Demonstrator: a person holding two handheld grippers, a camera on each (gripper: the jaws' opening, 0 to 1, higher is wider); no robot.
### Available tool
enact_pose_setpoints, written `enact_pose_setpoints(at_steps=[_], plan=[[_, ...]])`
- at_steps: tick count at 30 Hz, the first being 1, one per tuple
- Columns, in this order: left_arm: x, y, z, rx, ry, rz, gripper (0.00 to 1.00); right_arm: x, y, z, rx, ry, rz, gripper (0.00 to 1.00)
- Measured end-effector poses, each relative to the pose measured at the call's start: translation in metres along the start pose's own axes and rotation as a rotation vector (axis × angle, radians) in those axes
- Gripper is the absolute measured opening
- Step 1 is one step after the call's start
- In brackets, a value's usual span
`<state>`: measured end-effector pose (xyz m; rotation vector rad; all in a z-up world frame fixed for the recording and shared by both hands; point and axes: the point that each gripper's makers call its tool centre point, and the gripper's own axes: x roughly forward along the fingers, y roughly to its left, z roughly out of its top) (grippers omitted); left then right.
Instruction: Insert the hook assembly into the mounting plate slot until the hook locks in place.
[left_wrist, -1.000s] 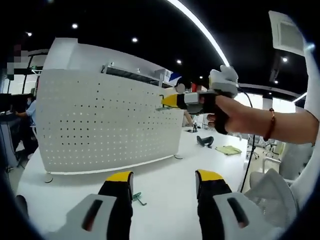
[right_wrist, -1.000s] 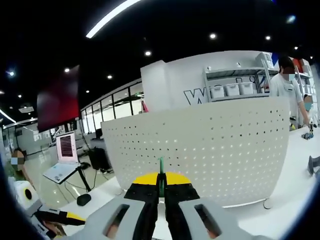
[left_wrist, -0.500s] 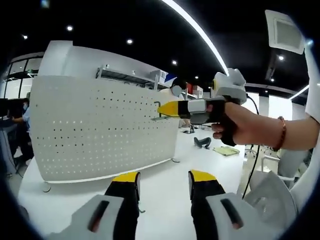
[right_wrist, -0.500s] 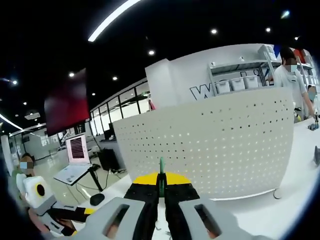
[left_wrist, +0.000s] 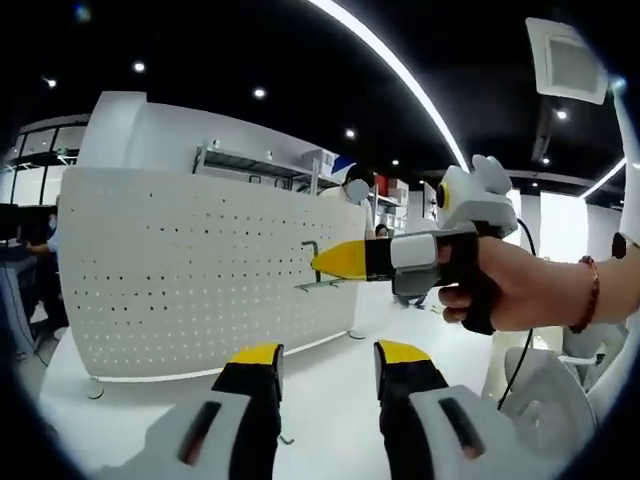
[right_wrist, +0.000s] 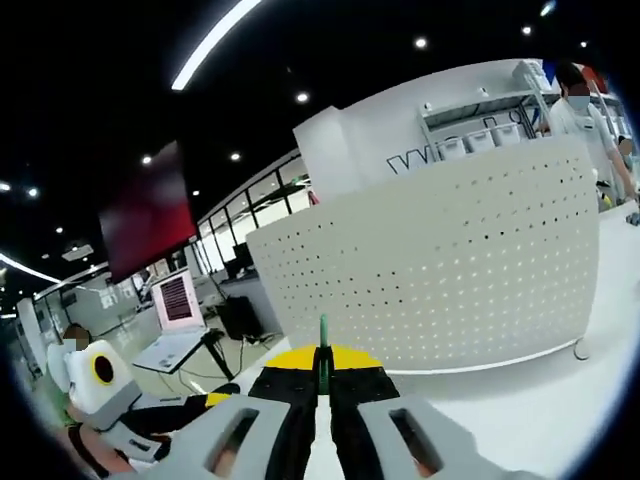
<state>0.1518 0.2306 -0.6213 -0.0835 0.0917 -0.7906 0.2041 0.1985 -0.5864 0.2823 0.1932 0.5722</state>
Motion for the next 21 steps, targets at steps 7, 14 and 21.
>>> enact_pose_setpoints(at_steps=[7, 14, 21], plan=[[0.004, 0.000, 0.004, -0.009, -0.017, 0.010, 0.38, 0.000, 0.016, -0.011, 0.035, 0.009, 0.034, 0.02], [0.000, 0.006, 0.010, -0.050, -0.061, 0.032, 0.38, 0.000, 0.025, -0.016, 0.064, 0.015, 0.052, 0.02], [-0.001, 0.011, 0.013, -0.079, -0.083, 0.053, 0.34, 0.000, 0.033, -0.021, 0.096, 0.022, 0.079, 0.02]])
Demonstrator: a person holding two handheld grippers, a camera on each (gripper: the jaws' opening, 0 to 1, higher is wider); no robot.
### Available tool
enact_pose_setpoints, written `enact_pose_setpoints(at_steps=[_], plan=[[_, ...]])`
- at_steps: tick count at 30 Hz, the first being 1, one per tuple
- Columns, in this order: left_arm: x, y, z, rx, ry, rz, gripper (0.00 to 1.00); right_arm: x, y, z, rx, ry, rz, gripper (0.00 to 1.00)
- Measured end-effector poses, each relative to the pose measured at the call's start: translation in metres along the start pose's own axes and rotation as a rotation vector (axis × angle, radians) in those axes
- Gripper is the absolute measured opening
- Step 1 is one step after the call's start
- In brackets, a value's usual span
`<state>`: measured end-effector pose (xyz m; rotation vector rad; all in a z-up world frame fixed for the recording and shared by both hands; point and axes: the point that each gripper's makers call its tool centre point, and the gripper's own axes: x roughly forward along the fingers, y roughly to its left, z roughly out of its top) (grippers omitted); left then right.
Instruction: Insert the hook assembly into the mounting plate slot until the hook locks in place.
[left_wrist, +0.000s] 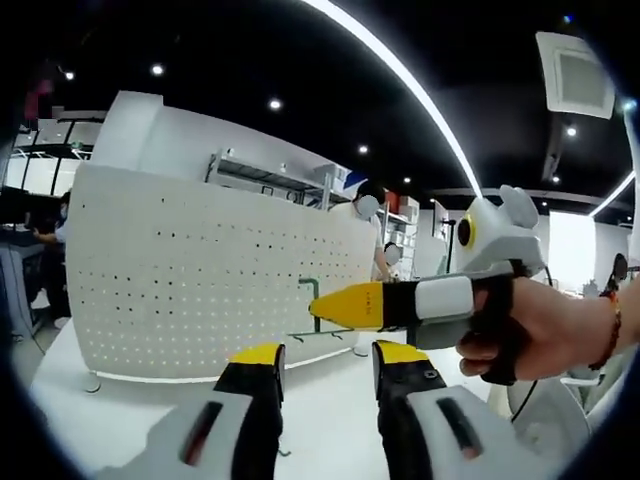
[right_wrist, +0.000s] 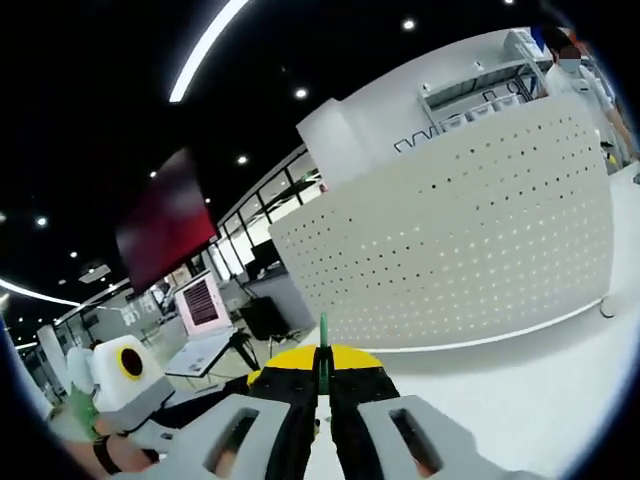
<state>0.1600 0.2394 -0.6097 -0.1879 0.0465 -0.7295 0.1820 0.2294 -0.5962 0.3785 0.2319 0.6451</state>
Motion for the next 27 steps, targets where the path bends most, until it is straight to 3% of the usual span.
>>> enact_pose_setpoints(at_steps=[12, 16, 24, 27], plan=[[-0.002, -0.001, -0.003, -0.007, 0.012, -0.016, 0.37, 0.001, 0.011, -0.007, 0.044, -0.002, 0.030, 0.02], [-0.004, 0.005, -0.002, -0.018, 0.005, 0.003, 0.30, -0.001, 0.012, -0.007, 0.062, -0.008, 0.040, 0.02], [-0.004, 0.003, 0.000, 0.023, 0.003, -0.021, 0.30, -0.003, 0.013, -0.007, 0.099, -0.014, 0.054, 0.02], [-0.005, 0.002, -0.002, 0.038, 0.012, -0.041, 0.23, -0.006, 0.016, -0.005, 0.184, -0.014, 0.086, 0.02]])
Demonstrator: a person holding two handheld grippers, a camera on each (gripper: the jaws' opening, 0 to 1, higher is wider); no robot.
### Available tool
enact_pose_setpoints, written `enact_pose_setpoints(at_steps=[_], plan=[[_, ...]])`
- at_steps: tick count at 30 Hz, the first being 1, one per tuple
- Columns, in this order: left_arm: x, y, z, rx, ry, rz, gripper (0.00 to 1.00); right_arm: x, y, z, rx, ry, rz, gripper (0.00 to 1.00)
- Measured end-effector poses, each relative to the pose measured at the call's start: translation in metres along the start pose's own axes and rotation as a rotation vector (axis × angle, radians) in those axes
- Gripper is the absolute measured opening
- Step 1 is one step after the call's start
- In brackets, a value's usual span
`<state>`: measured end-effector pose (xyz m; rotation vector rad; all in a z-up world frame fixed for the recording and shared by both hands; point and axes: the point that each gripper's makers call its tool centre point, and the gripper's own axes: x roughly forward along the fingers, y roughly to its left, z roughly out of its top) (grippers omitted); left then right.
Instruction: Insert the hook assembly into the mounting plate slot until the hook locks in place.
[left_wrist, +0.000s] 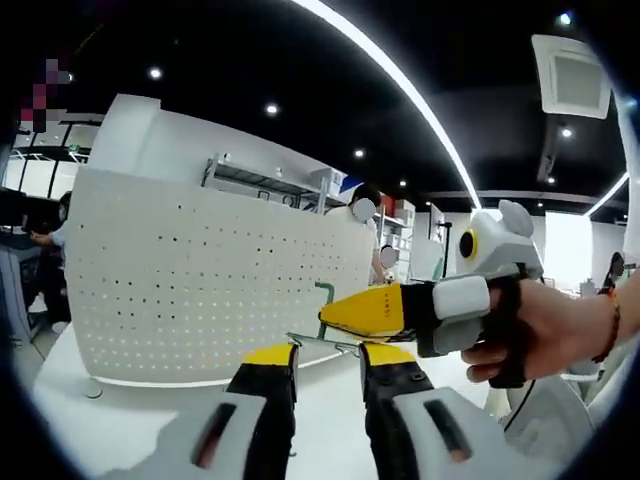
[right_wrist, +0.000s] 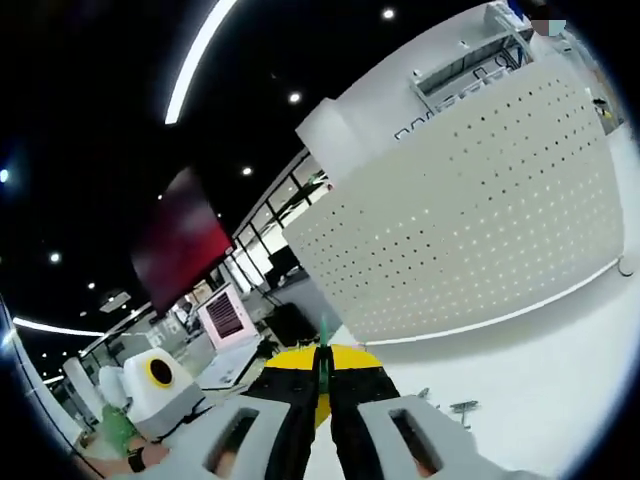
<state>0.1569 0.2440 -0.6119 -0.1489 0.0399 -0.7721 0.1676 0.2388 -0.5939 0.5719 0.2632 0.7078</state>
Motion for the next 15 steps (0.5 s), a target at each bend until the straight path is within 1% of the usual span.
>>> enact_pose_setpoints(at_steps=[1, 2, 3, 4, 7, 11, 12, 14, 15], plan=[[-0.001, -0.002, 0.002, 0.009, -0.001, -0.018, 0.19, 0.000, 0.002, 0.000, 0.029, 0.005, 0.022, 0.02], [-0.001, -0.009, 0.007, 0.023, -0.027, -0.064, 0.16, 0.000, -0.001, 0.001, 0.039, 0.001, 0.015, 0.02], [-0.002, -0.006, 0.005, 0.009, -0.009, -0.037, 0.17, -0.001, -0.001, 0.005, 0.026, -0.025, 0.015, 0.02], [-0.001, -0.006, 0.006, 0.017, -0.018, -0.034, 0.18, -0.003, -0.001, 0.003, 0.031, -0.013, 0.019, 0.02], [-0.001, -0.004, 0.006, 0.016, -0.012, -0.026, 0.18, -0.005, -0.001, 0.002, 0.027, -0.017, 0.013, 0.02], [-0.002, 0.000, 0.008, -0.032, -0.029, -0.012, 0.18, -0.006, 0.001, 0.006, 0.030, -0.049, 0.033, 0.01], [-0.002, 0.002, 0.008, -0.049, -0.029, -0.005, 0.17, -0.006, 0.001, 0.006, 0.027, -0.056, 0.038, 0.01], [-0.002, 0.003, 0.007, -0.069, -0.018, -0.008, 0.09, -0.006, 0.002, 0.005, 0.036, -0.053, 0.046, 0.01], [-0.002, 0.003, 0.005, -0.087, -0.010, -0.002, 0.09, -0.006, 0.003, 0.005, 0.035, -0.052, 0.048, 0.01]])
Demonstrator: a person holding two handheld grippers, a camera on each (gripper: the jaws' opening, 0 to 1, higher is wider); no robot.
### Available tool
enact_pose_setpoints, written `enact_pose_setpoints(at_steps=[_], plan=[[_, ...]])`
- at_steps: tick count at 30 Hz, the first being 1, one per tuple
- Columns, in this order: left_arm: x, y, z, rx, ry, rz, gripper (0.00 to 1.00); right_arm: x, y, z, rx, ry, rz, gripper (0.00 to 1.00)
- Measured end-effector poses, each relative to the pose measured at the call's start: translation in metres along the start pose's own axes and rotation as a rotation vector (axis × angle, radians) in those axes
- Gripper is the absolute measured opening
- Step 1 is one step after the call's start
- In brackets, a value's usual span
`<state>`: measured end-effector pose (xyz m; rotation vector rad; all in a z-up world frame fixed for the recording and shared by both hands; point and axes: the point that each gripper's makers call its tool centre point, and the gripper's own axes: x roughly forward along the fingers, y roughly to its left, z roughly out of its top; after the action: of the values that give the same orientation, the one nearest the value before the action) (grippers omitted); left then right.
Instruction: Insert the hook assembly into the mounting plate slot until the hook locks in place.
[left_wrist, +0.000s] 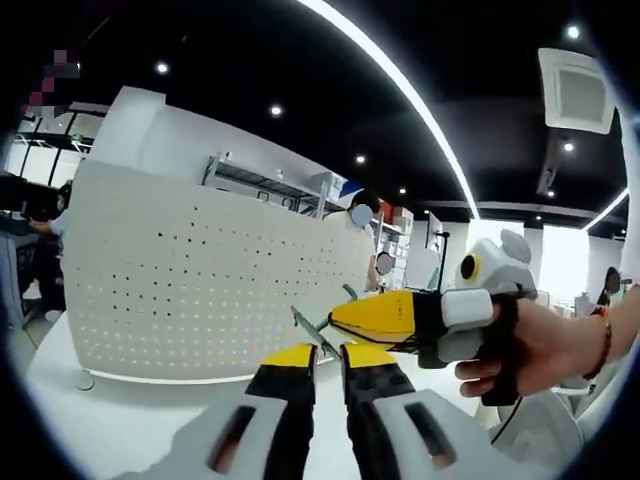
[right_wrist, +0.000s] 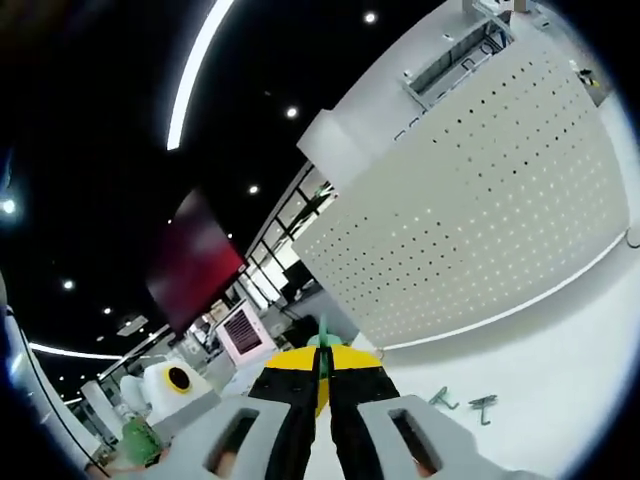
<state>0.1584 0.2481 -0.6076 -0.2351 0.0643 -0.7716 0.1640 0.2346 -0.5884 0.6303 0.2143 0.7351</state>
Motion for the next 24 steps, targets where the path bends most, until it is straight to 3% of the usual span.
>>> enact_pose_setpoints(at_steps=[7, 17, 20, 24], plan=[[0.0032, 0.0042, 0.0003, 0.014, -0.004, 0.005, 0.06, 0.0005, 0.0011, -0.0013, -0.013, 0.009, 0.010, 0.01], [0.0013, 0.0053, 0.0027, 0.141, 0.023, -0.029, 0.05, -0.0028, 0.0043, -0.0058, -0.079, 0.050, 0.033, 0.02], [0.0008, 0.0061, 0.0035, 0.165, 0.032, -0.038, 0.05, -0.0016, 0.0056, -0.0061, -0.148, 0.070, 0.045, 0.02], [-0.0013, 0.0025, 0.0039, 0.221, 0.041, -0.062, 0.04, 0.0008, 0.0082, -0.0084, -0.147, 0.105, 0.060, 0.02]])
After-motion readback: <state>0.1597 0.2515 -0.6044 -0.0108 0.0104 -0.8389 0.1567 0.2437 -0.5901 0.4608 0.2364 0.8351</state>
